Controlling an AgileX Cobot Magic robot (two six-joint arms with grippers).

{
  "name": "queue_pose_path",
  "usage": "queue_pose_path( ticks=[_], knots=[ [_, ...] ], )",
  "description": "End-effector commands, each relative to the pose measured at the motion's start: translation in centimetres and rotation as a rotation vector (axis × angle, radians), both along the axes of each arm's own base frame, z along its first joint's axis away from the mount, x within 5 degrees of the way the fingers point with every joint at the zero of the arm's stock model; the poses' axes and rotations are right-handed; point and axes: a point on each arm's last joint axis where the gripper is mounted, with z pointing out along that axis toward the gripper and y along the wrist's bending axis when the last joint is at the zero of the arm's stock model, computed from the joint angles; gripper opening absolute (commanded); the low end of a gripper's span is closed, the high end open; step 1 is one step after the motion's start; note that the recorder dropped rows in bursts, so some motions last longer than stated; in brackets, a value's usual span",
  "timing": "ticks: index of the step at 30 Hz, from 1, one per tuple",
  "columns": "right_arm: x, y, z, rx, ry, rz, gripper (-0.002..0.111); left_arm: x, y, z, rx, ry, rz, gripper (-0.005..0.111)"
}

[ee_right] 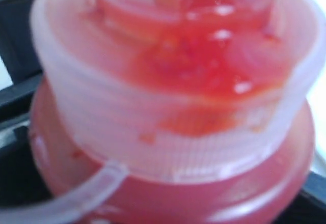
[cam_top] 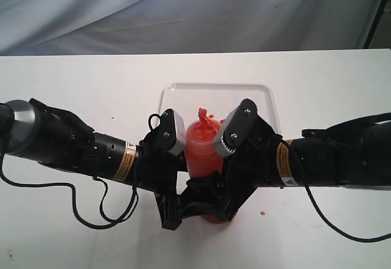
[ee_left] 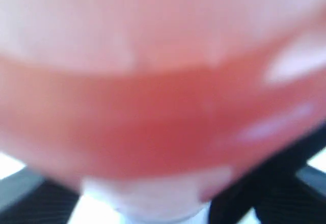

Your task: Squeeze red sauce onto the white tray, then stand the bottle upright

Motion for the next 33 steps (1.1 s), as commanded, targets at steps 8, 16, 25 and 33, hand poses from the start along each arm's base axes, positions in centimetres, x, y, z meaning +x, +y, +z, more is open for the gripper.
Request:
queue_pose_path(
  ticks=[8,16,25,33],
  knots=[
    [0.0,-1.7,-2.0,-0.192,0.029,-0.058,0.0,-1.2,0.1,1.3,-0.029,-0.021,-0.199,0.105],
    [0.0,-1.7,-2.0,-0.192,0.029,-0.058,0.0,0.8,4.1,1.2,0.041,-0.056,-0.162,0.105],
    [-0.1,-1.3,-1.8,-0.142,0.031,-0.041,0.0,3.9,11.7,3.6,-0.042,0.005,0.129,0.105],
    [-0.1,-1.3,-1.8,-0.125,0.056,-0.066,0.0,4.5,15.3,5.1,-0.229,0.035,0.221,0.105]
  ],
)
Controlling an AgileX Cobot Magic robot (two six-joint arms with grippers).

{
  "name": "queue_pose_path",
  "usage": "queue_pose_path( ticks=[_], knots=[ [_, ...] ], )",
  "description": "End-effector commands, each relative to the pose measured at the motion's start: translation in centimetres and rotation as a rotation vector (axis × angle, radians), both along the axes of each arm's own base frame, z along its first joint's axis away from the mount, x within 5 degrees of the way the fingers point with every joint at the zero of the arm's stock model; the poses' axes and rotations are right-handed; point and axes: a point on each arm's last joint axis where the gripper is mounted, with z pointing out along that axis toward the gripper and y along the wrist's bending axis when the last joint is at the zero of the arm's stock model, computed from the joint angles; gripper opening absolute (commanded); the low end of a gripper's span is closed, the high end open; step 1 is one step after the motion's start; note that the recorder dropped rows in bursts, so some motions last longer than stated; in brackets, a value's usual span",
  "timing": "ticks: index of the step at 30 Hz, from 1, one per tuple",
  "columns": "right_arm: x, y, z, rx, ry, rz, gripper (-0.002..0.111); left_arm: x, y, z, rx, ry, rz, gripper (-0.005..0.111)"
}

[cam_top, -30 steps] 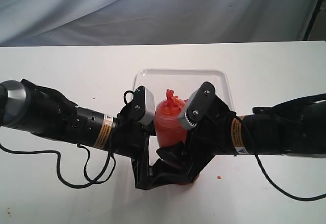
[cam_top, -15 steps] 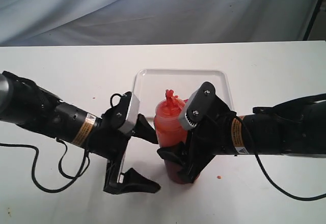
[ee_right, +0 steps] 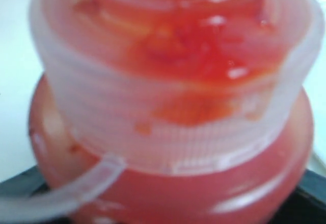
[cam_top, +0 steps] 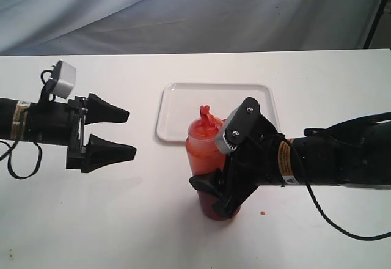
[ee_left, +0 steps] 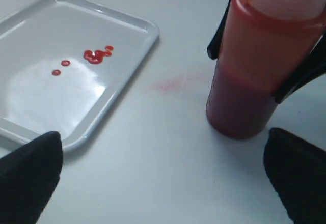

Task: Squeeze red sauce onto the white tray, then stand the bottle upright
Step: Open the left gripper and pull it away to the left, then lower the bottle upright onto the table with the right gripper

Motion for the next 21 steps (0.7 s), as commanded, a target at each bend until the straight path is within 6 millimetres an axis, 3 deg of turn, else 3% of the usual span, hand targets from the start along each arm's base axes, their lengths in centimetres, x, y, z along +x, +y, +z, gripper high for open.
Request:
queue_pose_path(
  ticks=[1,3,6,11,13,21],
  knots=[
    [-0.12,-1.18,-1.66,-0.114,0.055,-0.054,0.0,0.01,1.19,0.9,-0.077,0.007,0.029,0.105],
    [-0.12,-1.18,-1.66,-0.107,0.066,-0.066,0.001,0.07,1.29,0.84,-0.07,0.007,0.036,0.105],
    [-0.15,-1.15,-1.65,-0.101,0.072,-0.067,0.013,0.07,1.29,0.84,-0.07,0.007,0.036,0.105],
    [-0.17,-1.1,-1.62,-0.089,0.083,-0.074,0.053,0.07,1.29,0.84,-0.07,0.007,0.036,0.105],
    [-0.17,-1.1,-1.62,-0.083,0.092,-0.084,0.064,0.07,1.29,0.84,-0.07,0.007,0.036,0.105],
    [-0.19,-1.07,-1.6,-0.071,0.108,-0.097,0.083,0.07,1.29,0.84,-0.07,0.007,0.036,0.105]
  ],
)
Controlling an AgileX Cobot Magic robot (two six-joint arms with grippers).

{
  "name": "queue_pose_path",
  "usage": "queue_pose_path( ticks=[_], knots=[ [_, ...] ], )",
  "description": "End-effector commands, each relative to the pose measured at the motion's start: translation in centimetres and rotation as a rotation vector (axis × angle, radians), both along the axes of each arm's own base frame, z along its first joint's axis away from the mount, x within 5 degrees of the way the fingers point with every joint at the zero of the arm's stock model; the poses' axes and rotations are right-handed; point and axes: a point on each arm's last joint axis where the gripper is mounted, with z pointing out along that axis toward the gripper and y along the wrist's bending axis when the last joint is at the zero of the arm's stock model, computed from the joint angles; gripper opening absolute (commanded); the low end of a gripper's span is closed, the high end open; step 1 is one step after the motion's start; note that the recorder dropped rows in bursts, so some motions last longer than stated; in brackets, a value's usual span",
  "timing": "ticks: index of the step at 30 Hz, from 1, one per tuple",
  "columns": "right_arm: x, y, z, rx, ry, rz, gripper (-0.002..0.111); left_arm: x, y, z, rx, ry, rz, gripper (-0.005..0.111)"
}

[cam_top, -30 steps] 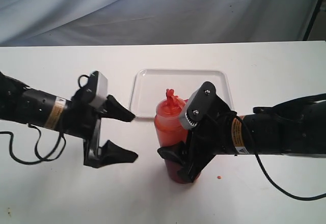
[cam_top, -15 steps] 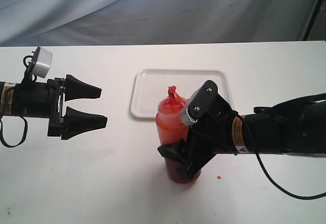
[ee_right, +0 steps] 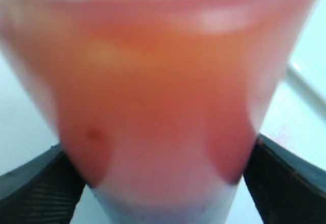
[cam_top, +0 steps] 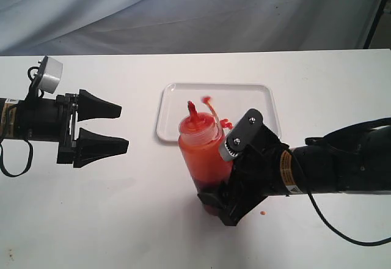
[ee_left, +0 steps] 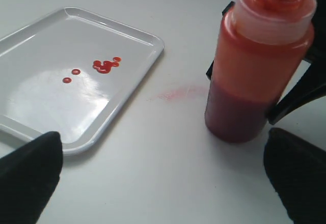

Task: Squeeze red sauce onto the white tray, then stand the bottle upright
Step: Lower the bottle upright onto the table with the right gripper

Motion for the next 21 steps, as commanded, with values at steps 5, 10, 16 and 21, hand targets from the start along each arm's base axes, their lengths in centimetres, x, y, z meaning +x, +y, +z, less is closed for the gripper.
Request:
queue_pose_path(
  ticks=[5,10,16,21],
  knots=[
    [0.03,-0.52,-0.4,-0.027,0.02,-0.03,0.09,-0.06,-0.05,0.43,-0.02,0.002,0.007,0.105],
    [-0.01,-0.52,-0.42,-0.021,0.038,-0.042,0.09,-0.06,-0.05,0.43,-0.02,0.002,0.007,0.105],
    [-0.23,-0.33,-0.37,-0.005,0.049,-0.015,0.09,-0.06,-0.05,0.43,-0.02,0.002,0.007,0.105],
    [-0.44,-0.32,-0.46,-0.004,0.082,-0.015,0.09,-0.06,-0.05,0.43,-0.02,0.002,0.007,0.105]
  ],
)
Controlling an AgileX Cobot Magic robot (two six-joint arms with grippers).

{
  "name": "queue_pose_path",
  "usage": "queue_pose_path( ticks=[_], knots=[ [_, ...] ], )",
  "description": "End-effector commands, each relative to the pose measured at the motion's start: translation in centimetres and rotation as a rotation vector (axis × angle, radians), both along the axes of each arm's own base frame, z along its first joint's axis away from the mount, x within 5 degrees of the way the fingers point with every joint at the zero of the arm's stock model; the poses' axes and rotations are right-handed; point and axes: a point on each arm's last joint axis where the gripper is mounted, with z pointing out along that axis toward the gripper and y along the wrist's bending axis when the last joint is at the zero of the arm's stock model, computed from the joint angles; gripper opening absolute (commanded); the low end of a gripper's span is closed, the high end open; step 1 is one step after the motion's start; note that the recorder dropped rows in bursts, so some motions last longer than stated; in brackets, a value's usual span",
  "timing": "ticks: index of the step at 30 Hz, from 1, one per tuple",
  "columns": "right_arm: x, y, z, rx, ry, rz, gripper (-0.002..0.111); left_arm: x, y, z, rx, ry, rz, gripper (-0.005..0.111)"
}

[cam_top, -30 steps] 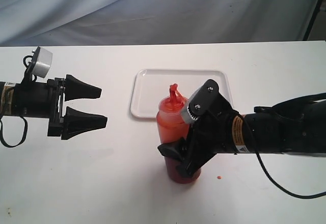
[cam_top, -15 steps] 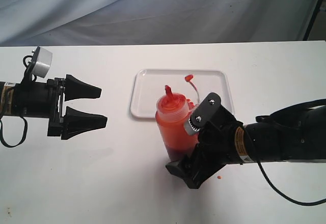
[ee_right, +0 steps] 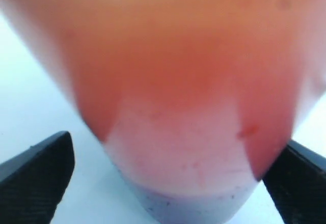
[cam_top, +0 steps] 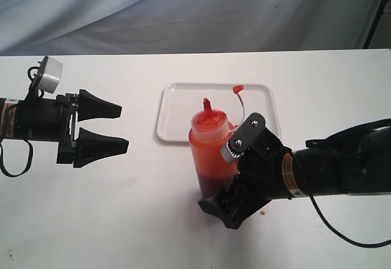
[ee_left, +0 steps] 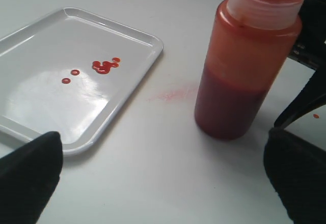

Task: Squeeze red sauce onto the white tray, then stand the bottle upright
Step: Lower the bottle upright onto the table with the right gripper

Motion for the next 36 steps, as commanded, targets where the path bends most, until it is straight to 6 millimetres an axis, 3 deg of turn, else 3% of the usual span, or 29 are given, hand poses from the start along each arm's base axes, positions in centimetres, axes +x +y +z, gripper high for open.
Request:
queue_pose_path(
  ticks=[1,23,27,36],
  knots=[
    [-0.3,-0.1,-0.1,0.008,0.033,0.014,0.09,0.0,0.0,0.4,-0.018,0.002,0.008,0.105],
    [-1.2,-0.4,-0.6,-0.091,0.057,0.147,0.09,-0.1,0.0,0.4,-0.018,0.001,0.007,0.105],
    [-1.0,-0.7,-0.8,-0.117,0.069,0.099,0.105,-0.1,0.0,0.4,-0.017,0.001,0.005,0.105],
    [-1.3,-1.0,-1.1,-0.166,0.092,0.137,0.105,-0.1,0.0,0.4,-0.017,0.001,0.005,0.105]
  ],
)
